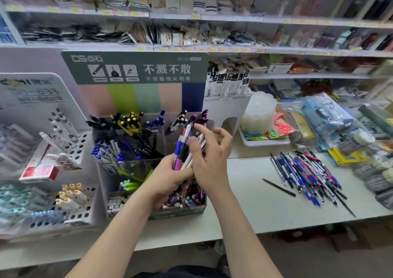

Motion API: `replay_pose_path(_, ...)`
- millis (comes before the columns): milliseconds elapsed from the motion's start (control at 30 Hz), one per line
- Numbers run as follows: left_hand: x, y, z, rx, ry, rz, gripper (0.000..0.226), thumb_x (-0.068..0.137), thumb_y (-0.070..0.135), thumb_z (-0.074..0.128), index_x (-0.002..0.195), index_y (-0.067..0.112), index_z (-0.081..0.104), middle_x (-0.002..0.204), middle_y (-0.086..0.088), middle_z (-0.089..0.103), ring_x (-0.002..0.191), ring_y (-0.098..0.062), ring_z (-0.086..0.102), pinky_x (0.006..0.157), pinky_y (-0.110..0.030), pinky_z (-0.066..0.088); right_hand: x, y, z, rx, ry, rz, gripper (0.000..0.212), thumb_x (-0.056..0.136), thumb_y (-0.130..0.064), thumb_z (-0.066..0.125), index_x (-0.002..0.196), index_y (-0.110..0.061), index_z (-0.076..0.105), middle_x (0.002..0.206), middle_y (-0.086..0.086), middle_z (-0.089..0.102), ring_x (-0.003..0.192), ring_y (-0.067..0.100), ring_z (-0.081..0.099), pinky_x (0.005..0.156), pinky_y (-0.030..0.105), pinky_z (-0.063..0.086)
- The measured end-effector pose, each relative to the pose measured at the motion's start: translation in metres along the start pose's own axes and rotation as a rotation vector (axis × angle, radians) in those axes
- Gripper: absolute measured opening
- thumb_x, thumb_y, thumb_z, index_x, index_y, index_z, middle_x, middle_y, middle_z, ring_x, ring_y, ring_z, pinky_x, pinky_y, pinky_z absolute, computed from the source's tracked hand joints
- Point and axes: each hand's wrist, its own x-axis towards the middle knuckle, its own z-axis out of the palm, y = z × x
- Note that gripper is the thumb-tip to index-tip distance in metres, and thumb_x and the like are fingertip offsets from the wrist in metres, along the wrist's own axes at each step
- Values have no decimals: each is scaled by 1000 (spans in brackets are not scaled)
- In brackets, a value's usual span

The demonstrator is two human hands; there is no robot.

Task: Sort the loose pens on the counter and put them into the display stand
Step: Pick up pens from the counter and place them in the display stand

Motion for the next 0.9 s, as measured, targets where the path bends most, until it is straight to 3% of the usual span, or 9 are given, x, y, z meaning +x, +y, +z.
replay_pose_path(133, 3, 4, -12, 18, 33, 26, 19, 93, 11, 76, 98, 1, 60, 66, -7, 51, 55, -21, 46, 48, -32, 38, -5, -9, 3, 65, 84, 49, 34, 99, -47, 69, 133, -38, 66, 122, -5, 42, 111, 6, 52, 99, 17, 43)
replay_pose_path(233, 5, 8, -14, 44, 52, 39, 43, 81, 34, 85, 100, 5, 59, 71, -9, 48, 62, -24, 43, 54, -37, 37, -3, -17, 0, 100, 107, 64, 30, 98, -41, 73, 127, -34, 66, 110, -9, 61, 98, 3, 61, 86, 18, 50)
replay_pose_path(333, 7, 8, -9, 83, 46, 52, 28, 85, 23, 85, 95, 14, 60, 64, 0, 55, 56, -19, 49, 50, -31, 42, 1, -17, -4, 96, 105, 103, 28, 99, -37, 72, 126, -31, 65, 111, -9, 67, 103, 6, 63, 91, 27, 54)
replay_pose_path(400, 6, 10, -3, 105, 30, 58, 23, 87, 17, 84, 97, 17, 63, 63, 6, 61, 55, -12, 53, 50, -26, 45, 3, -19, -8, 83, 99, 104, 30, 103, -30, 68, 132, -27, 64, 119, -9, 67, 109, 5, 63, 94, 18, 51)
replay_pose_path(467, 7, 8, 2, 99, 12, 71, 23, 88, 12, 83, 96, 14, 62, 63, 6, 61, 55, -12, 53, 50, -26, 45, 6, -21, -12, 107, 119, 107, 34, 104, -24, 66, 137, -22, 61, 120, -14, 64, 108, -11, 58, 86, 0, 41)
replay_pose_path(533, 6, 6, 3, 60, 10, 60, 26, 88, 13, 85, 94, 11, 60, 64, -2, 57, 54, -18, 49, 50, -30, 43, 13, -20, -17, 196, 179, 131, 37, 102, -23, 69, 138, -20, 59, 112, -21, 60, 100, -24, 55, 82, -3, 37)
replay_pose_path(667, 3, -2, -7, -47, 90, 32, 31, 91, 26, 85, 99, 8, 60, 63, -9, 54, 54, -22, 48, 54, -37, 41, 25, -13, -18, 318, 156, 152, 29, 101, -28, 72, 129, -26, 65, 105, -6, 74, 94, 8, 71, 87, 32, 58)
replay_pose_path(767, 1, -5, -13, -41, 156, 30, 54, 84, 40, 88, 111, 4, 59, 65, -10, 61, 55, -25, 51, 57, -43, 45, 22, -17, -10, 400, 55, 114, 26, 103, -20, 69, 127, -28, 63, 105, 0, 74, 91, 11, 71, 82, 28, 57)
replay_pose_path(900, -5, -12, -24, -3, 272, 28, 42, 92, 30, 83, 114, 3, 59, 65, -12, 62, 52, -22, 52, 53, -37, 45, 15, -28, 6, 496, -18, 72, 33, 105, -14, 64, 133, -26, 53, 108, 2, 72, 96, 15, 73, 89, 36, 60)
